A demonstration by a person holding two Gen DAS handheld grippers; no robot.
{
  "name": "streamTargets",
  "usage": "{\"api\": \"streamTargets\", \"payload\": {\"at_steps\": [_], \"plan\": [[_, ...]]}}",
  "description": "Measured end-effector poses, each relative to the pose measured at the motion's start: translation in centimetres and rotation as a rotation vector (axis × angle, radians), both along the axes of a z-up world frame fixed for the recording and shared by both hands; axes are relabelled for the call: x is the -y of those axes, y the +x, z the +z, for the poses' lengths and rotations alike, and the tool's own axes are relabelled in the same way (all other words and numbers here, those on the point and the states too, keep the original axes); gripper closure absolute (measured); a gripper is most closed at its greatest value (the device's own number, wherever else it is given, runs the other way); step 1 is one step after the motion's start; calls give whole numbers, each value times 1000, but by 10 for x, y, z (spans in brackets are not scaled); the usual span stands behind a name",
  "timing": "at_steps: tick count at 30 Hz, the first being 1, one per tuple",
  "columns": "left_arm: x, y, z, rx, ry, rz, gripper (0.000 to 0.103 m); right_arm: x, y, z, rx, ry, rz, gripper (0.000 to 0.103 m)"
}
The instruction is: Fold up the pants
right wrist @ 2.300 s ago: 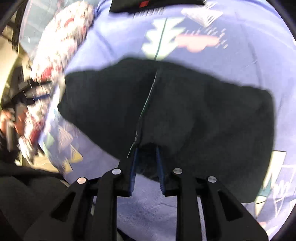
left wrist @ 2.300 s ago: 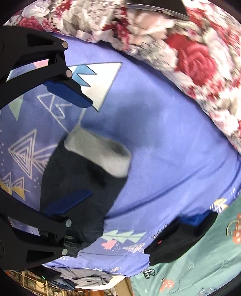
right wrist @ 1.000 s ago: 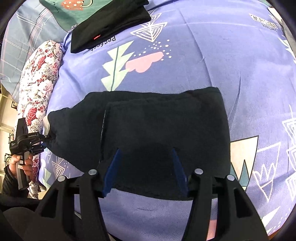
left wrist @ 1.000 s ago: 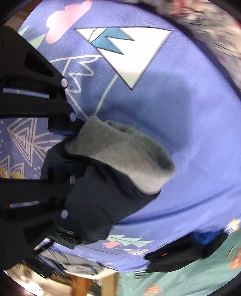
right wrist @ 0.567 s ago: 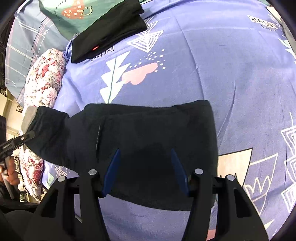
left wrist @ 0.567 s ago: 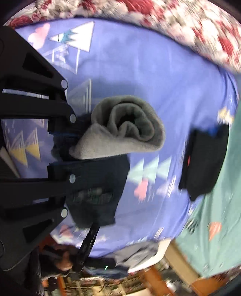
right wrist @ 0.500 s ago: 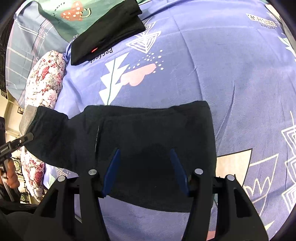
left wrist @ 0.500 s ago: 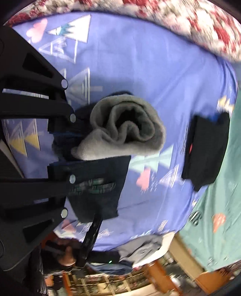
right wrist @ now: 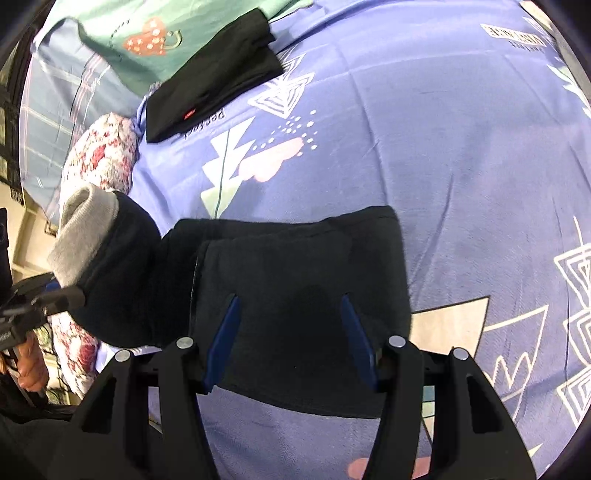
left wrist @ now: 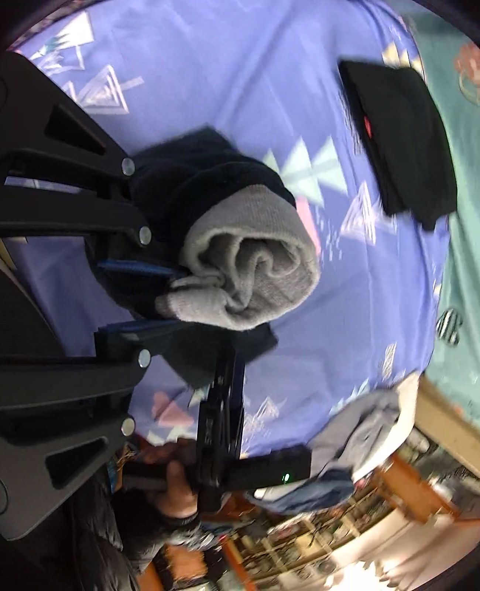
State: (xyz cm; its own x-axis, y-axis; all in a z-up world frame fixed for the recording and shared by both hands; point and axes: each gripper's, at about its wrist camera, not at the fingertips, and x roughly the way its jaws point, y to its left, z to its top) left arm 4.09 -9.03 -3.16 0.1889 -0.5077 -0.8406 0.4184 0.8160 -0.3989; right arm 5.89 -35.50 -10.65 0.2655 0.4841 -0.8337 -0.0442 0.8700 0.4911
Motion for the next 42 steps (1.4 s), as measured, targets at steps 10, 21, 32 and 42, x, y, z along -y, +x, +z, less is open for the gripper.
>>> {"api": "streamTargets", "payload": {"at_steps": [10,21,32,42], "plan": [[42,11,-34,-59,6,-109,31,6,-4,-7,-47,45,-61,42],[-63,22,-42,-43,75,196,22,-51,16,-7,-76,159,46,20],[-85,22,-116,-223,135,305,21,-91,33,-29,-128,88,63,21],[-97,21,-131,-288,95,358,18,-101,31,-24,-99,59,117,76]]}}
